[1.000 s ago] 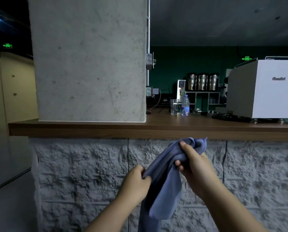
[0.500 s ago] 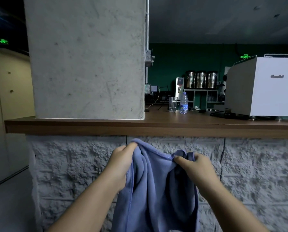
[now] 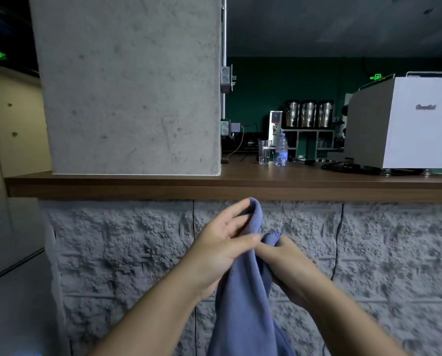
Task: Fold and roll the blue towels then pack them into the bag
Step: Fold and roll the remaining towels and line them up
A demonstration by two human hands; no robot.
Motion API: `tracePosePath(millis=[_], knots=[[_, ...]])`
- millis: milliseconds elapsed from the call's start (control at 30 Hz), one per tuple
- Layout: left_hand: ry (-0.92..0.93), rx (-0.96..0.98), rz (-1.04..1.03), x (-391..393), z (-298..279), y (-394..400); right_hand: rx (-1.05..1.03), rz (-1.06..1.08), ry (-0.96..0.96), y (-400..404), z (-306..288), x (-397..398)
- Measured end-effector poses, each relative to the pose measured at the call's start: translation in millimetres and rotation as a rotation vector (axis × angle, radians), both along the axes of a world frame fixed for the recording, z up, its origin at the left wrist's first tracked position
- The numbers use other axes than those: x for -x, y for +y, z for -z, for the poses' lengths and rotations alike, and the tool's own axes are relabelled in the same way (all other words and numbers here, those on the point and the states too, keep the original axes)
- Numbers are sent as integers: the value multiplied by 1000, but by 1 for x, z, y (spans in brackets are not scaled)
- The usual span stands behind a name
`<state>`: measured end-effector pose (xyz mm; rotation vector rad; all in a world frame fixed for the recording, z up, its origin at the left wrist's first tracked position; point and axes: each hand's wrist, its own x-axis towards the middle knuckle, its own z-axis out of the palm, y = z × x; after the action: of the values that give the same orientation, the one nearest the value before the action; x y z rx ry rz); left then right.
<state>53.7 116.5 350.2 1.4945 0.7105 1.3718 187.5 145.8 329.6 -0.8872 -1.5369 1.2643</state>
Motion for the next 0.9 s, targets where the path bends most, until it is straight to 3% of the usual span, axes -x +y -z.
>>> tracePosePath(millis=[300, 433, 567, 633, 767, 900], knots=[[429, -255, -468, -4, 33, 9, 45, 268, 183, 10, 4, -2], [701, -314, -552, 2, 49, 6, 41, 303, 282, 12, 6, -3], [863, -196, -574, 12, 56, 14, 35, 309, 334, 13, 5, -8], [729, -43, -564, 16, 54, 19, 59, 281, 356, 14, 7, -13], [-10, 261, -378, 17, 40, 11, 125, 164, 348, 12, 16, -24], [-145, 223, -461, 11, 39, 11, 133, 230, 310, 10, 24, -17]])
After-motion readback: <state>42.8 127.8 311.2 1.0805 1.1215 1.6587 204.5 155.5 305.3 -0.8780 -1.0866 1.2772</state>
